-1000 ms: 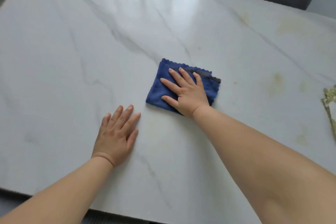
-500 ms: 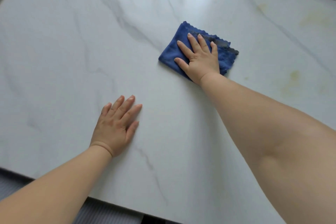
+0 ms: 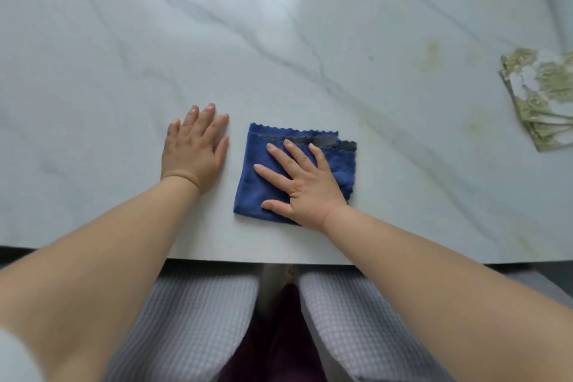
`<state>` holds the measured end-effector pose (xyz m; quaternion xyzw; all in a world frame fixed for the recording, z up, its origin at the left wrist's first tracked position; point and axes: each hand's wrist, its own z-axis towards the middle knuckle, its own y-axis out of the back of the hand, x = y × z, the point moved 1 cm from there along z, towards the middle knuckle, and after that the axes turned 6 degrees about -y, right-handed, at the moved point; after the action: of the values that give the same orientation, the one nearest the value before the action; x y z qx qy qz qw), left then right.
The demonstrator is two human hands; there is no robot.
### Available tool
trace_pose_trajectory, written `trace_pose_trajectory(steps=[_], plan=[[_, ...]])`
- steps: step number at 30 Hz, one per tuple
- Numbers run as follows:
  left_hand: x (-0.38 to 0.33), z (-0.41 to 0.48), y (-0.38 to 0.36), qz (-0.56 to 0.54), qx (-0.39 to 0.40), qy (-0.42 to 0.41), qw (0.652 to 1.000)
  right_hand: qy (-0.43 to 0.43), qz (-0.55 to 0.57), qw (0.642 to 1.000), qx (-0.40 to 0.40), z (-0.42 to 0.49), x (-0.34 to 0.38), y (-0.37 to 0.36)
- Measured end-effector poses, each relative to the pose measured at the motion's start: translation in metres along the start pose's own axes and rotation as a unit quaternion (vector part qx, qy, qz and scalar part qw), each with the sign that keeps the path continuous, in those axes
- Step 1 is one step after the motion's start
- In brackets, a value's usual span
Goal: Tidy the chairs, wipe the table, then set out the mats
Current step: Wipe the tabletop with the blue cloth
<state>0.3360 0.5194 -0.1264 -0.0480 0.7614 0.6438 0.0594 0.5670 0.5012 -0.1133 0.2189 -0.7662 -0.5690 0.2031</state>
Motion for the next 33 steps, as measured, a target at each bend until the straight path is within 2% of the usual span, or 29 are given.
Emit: trace_pose_trajectory(steps=[6, 11, 15, 21, 29, 33], plan=[[-0.035, -0.03, 0.004, 0.003, 0.03, 0.025, 0.999, 0.108, -0.015, 0.994, 0.016, -0.081, -0.005, -0.024], [-0.081, -0.048, 0.002, -0.035, 0.039, -0.028, 0.998, 0.111, 0.007, 0.994, 0.021, -0.101, -0.031, -0.024], [-0.106, -0.031, 0.001, -0.058, 0.026, -0.038, 0.997, 0.119, 0.02, 0.993, 0.01, -0.093, -0.044, -0.022], [-0.127, -0.001, -0.01, -0.137, -0.027, 0.058, 0.988, 0.047, 0.018, 0.999, -0.002, -0.034, -0.112, 0.0], [-0.136, 0.004, -0.019, -0.08, -0.06, 0.086, 0.991, -0.023, -0.003, 1.0, -0.008, 0.092, -0.221, 0.045], [-0.137, 0.005, -0.021, -0.076, -0.068, 0.1, 0.99, -0.029, -0.005, 0.999, -0.02, 0.153, -0.254, 0.059]])
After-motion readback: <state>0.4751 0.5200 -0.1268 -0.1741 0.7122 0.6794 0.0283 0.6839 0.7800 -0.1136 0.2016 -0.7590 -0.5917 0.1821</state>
